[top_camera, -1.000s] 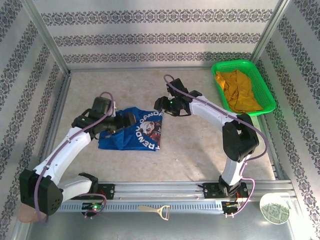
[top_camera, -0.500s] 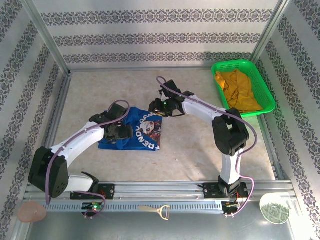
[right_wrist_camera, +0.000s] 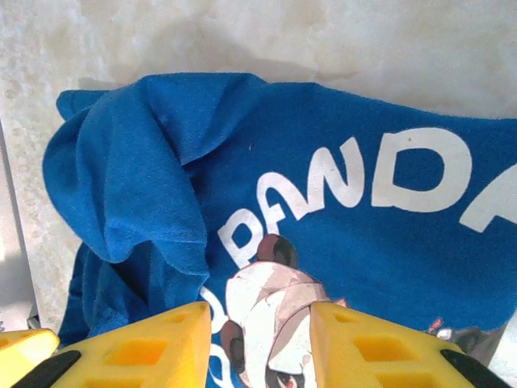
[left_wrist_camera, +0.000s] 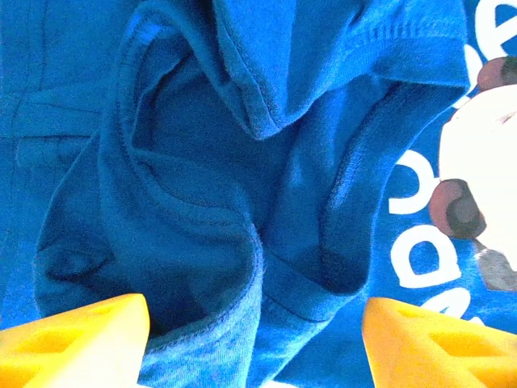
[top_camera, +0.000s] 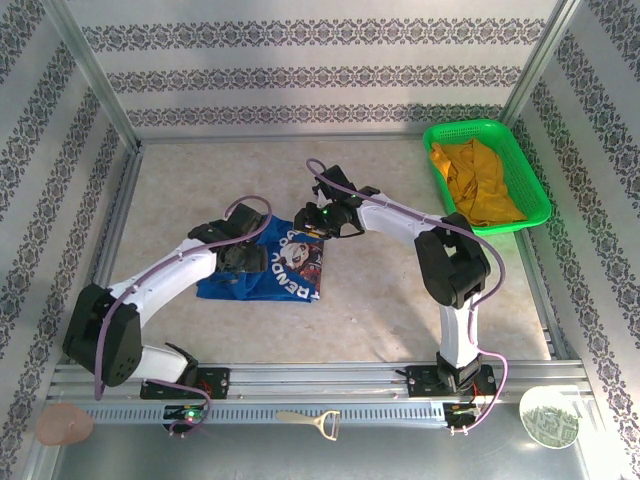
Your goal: Fold the inside-out t-shirt
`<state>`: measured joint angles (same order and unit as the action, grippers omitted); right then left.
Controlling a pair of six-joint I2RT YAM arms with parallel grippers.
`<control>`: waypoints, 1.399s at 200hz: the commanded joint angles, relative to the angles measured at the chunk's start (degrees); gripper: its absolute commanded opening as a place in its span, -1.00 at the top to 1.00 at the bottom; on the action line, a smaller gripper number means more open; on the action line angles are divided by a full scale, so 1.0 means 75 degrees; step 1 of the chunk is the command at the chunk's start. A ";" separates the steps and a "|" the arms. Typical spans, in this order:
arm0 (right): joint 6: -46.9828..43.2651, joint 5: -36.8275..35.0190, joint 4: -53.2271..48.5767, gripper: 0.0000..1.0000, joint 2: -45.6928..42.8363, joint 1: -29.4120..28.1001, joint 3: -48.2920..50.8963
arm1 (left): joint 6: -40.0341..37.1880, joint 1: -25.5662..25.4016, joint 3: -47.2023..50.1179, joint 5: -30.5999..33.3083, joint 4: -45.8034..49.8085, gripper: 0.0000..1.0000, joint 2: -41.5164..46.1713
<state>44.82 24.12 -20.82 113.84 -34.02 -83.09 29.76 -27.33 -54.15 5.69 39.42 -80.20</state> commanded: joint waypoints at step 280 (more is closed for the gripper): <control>-0.0073 -0.0497 -0.0236 0.28 0.0559 0.0048 0.0766 | 0.1048 0.0980 -0.0048 -0.0567 -0.1093 -0.38 0.0740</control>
<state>44.77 21.89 -20.78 116.66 -33.95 -78.35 42.57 -20.49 -49.69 9.02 36.16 -66.35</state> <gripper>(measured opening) 0.362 0.650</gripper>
